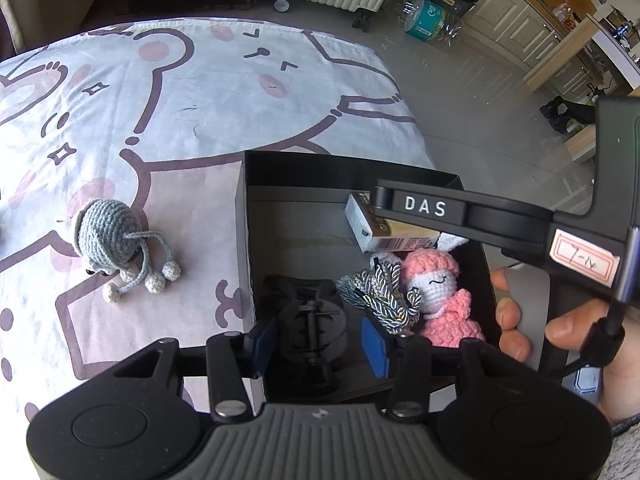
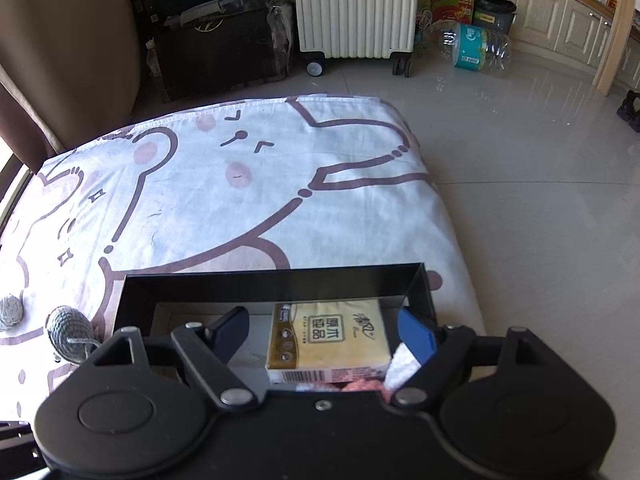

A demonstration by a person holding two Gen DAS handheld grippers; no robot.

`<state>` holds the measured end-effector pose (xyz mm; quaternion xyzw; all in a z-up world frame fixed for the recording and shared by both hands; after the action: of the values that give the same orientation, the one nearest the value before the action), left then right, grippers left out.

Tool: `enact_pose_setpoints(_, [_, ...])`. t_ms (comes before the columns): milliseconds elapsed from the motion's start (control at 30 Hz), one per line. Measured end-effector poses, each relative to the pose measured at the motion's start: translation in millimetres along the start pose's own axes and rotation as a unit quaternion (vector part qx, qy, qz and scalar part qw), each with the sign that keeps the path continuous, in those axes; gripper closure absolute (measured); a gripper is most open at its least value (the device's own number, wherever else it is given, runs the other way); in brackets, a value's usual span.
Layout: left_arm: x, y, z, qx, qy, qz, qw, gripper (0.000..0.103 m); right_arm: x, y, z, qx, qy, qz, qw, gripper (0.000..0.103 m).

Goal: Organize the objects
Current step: 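Open the left tool to release the claw clip while the right tool releases the tissue pack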

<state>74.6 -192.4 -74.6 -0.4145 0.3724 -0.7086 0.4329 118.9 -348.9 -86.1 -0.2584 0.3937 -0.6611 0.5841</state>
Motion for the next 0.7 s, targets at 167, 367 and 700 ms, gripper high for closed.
enact_pose_setpoints(167, [-1.5,-12.3,2.7,0.014,-0.002,-0.004,0.9999,0.051,12.7,-3.0,0.6,-0.005,0.037,0.014,0.999,0.050])
enact_pose_setpoints(367, [-1.1,-26.2,6.2,0.048,0.008,0.012,0.9987,0.048,4.8,-3.9,-0.7,-0.022,0.050,0.046,0.997,0.056])
enact_pose_setpoints(700, [-15.5,-24.5,6.9,0.036,0.000,0.020,0.9992,0.048,-6.2,21.4,-13.2,-0.053,0.002,-0.013,0.999,0.056])
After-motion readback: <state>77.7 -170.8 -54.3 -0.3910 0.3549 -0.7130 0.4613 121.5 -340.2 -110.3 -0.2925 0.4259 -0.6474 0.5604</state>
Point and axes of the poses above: each gripper's, at about its wrist camera, not at the fingertips, and y roughly the way its jaws point, x to its right, z to its top, the point moved 1 cm from there along y, roughly the way its jaws point, and after that the axes turned 7 degrees about y, right-handed, at the moved point
